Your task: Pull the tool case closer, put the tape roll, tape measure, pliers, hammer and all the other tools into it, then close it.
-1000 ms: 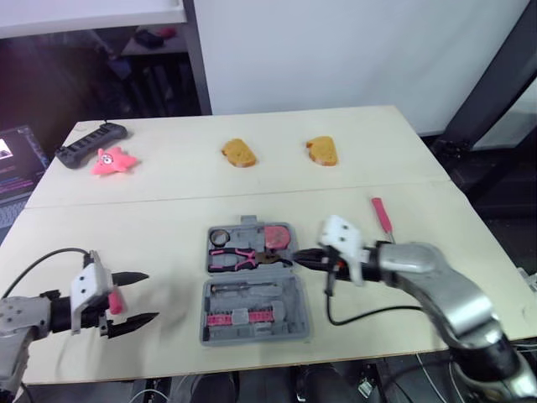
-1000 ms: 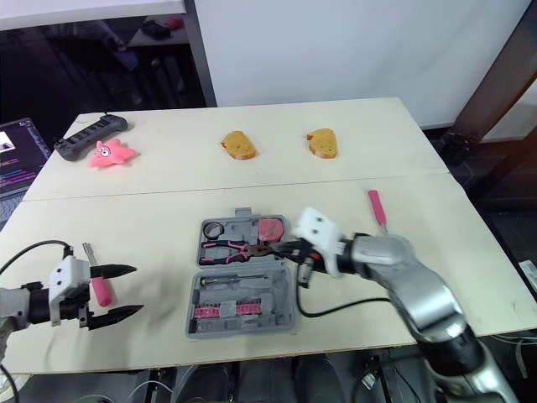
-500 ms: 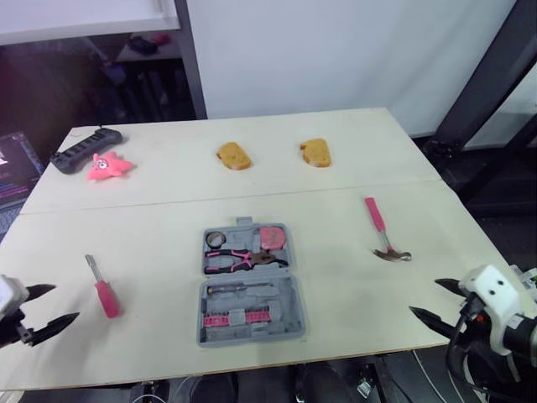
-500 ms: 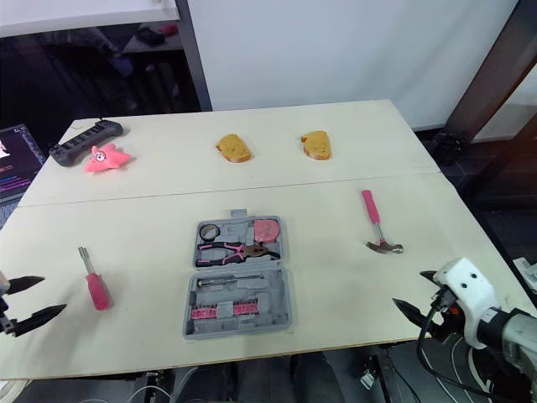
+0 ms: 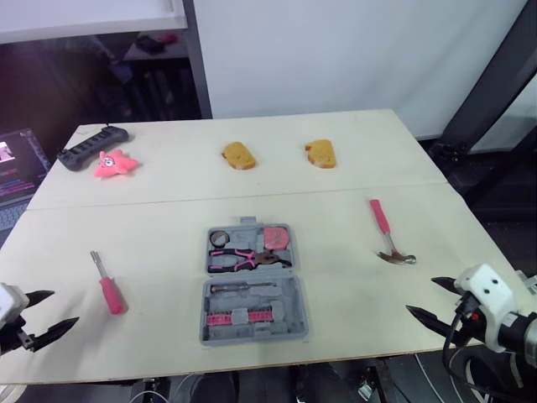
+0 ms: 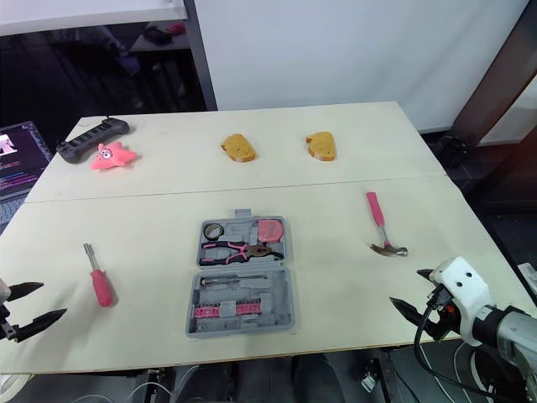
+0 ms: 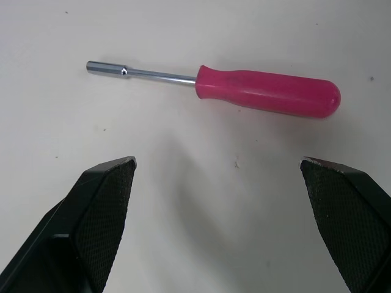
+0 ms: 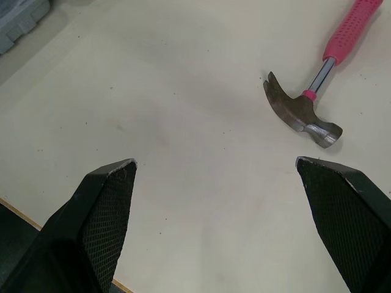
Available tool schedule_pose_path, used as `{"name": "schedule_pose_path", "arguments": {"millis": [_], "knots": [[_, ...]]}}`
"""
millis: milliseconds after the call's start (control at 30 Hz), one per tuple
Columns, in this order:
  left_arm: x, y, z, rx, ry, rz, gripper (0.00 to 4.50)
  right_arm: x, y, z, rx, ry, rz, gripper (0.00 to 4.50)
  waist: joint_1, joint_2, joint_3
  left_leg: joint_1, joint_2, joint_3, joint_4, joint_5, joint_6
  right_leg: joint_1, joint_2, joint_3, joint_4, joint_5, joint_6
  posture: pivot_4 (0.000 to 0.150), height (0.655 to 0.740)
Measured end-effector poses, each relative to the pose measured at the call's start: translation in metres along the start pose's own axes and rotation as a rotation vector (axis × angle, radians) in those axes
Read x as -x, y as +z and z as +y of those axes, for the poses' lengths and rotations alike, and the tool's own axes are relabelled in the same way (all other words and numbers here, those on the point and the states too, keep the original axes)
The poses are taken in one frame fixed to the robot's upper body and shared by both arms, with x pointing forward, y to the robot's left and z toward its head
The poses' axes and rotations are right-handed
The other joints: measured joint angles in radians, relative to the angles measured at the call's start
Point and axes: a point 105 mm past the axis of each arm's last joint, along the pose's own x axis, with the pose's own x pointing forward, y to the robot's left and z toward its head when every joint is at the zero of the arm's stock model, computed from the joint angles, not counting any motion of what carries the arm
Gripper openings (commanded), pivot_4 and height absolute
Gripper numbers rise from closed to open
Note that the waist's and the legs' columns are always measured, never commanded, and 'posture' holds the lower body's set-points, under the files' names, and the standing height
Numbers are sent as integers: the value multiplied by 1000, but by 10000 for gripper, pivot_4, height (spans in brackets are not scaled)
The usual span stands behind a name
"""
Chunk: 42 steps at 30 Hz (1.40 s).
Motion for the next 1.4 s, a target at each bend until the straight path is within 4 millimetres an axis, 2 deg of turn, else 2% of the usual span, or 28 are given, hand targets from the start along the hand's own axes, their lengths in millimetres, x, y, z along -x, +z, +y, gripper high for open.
{"name": "schedule_pose_path", "arguments": {"millis": [267, 500, 633, 800, 867, 1133, 1267, 1400], "knots": [[-39, 28, -27, -67, -142, -99, 45000, -12, 10, 7, -43, -73, -29, 44293, 1, 0, 0, 0, 0, 0, 0, 0, 0, 0, 0, 0, 1, 0, 0, 1500, 7400], [-73, 74, -74, -125, -349, -222, 45000, -36, 12, 2, -244, -296, -9, 44293, 0, 0, -1, 0, 0, -1, 0, 0, 0, 0, 0, 1, 1, 0, 0, 1500, 7400], [-79, 88, -95, -160, -442, -249, 45000, -49, 11, -4, -332, -392, 14, 44293, -4, 0, -1, 0, 0, -1, 0, 0, 0, 0, 1, 1, 1, 0, 0, 1500, 7400], [-88, 108, -125, -215, -558, -306, 45000, -82, 35, -31, -400, -496, -8, 44293, -6, 2, 0, 0, 0, 0, 0, 0, 0, -1, 1, 2, 1, 0, 0, 1500, 7400], [-88, 113, -127, -219, -565, -316, 45000, -90, 39, -37, -405, -504, -3, 44293, -2, 2, -1, -1, 0, -2, 0, 0, 0, -1, 1, 1, 2, 0, 0, 1500, 7400], [-92, 125, -144, -227, -592, -359, 45000, -122, 25, -70, -472, -539, 108, 44293, -6, 3, 0, -1, -1, 0, 0, 0, 0, -2, 0, 2, 2, 0, 0, 1500, 7400], [-92, 126, -144, -226, -581, -361, 45000, -127, 15, -72, -502, -531, 140, 44293, -6, 3, 0, -1, 0, -1, 0, 0, 0, -2, 1, 2, 2, 0, 0, 1500, 7400], [-91, 121, -146, -215, -573, -349, 45000, -133, 16, -70, -515, -500, 138, 26287, -6, 3, -1, 0, -1, -1, 0, 0, 0, -1, 1, 2, 2, 0, 0, 1500, 7400]]}}
